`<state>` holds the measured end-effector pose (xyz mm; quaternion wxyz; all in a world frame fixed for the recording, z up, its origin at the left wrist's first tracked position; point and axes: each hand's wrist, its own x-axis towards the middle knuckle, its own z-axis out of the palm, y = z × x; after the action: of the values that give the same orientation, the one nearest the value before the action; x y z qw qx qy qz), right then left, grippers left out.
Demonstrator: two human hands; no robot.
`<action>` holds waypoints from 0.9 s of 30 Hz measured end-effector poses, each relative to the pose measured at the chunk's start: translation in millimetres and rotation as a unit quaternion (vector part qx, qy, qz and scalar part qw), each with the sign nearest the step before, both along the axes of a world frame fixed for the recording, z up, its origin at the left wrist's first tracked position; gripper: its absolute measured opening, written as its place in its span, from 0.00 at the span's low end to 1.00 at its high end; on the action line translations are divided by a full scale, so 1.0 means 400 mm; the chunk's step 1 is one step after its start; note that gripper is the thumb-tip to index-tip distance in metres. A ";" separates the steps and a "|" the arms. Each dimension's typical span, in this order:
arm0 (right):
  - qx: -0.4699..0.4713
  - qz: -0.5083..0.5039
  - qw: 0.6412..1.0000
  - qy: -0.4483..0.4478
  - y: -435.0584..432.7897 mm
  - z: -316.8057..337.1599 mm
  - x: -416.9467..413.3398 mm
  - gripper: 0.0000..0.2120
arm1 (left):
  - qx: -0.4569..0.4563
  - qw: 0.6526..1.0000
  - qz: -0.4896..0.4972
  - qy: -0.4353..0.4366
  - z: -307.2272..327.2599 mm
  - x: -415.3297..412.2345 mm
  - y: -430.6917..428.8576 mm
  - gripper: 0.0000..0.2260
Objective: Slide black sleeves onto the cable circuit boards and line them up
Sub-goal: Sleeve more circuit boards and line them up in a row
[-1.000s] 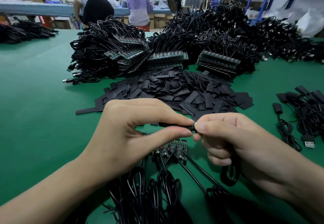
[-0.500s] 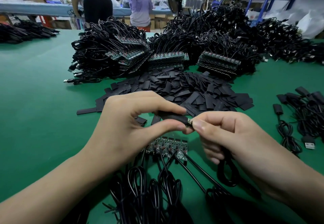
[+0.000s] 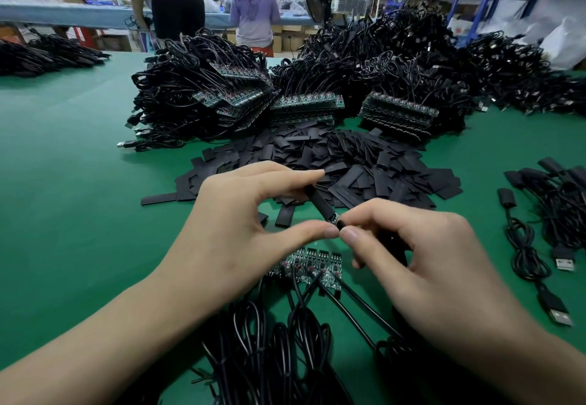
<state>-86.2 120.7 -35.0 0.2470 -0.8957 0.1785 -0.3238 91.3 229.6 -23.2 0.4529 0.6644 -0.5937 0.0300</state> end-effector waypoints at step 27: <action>0.005 0.011 1.000 -0.007 0.008 -0.011 0.006 0.03 | -0.039 0.995 -0.072 0.055 -0.008 -0.007 -0.005 0.20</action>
<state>-84.0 124.0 -39.4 0.2563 -0.8943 0.1681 -0.3260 88.7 227.8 -26.3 0.5111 0.6027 -0.6127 -0.0160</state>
